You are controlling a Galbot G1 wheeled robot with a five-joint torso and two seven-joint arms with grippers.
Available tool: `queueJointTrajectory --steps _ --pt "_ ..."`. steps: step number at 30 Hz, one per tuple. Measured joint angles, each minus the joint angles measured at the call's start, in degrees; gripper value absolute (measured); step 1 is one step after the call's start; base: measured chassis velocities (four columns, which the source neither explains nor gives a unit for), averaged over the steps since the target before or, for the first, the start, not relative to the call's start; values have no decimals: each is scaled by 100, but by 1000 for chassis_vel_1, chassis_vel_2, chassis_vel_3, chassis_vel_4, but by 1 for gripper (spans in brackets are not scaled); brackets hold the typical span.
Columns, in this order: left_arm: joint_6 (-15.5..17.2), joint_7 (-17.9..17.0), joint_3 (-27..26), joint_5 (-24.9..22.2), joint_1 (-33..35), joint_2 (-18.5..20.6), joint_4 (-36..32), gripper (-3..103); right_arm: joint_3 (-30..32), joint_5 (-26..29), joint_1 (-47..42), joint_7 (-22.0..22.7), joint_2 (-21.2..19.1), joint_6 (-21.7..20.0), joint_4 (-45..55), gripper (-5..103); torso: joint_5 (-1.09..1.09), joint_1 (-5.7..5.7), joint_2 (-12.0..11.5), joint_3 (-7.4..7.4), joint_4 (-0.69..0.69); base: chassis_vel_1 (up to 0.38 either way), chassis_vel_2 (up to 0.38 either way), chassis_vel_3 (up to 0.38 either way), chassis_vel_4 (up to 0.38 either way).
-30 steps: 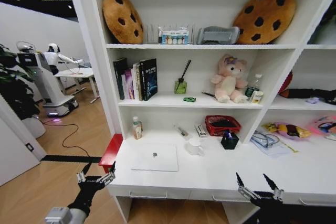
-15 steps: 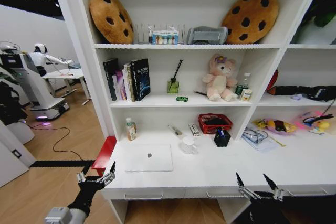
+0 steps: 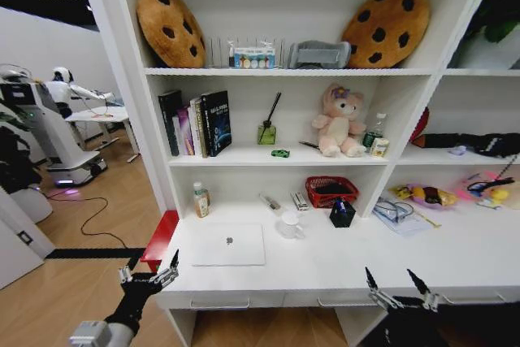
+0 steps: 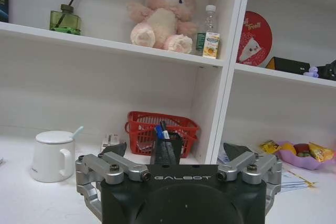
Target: Organize the objects on the table.
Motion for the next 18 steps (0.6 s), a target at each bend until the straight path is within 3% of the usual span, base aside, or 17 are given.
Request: queueJointTrajectory --steps 7,18 --pt "0 2 2 0 0 -1 0 100 1 0 0 1 -1 0 -1 100 3 1 -1 0 1 -116 -117 121 119" --pt "0 0 0 0 0 0 0 100 -1 0 0 0 -1 0 0 100 -2 0 0 0 1 21 7 -16 0"
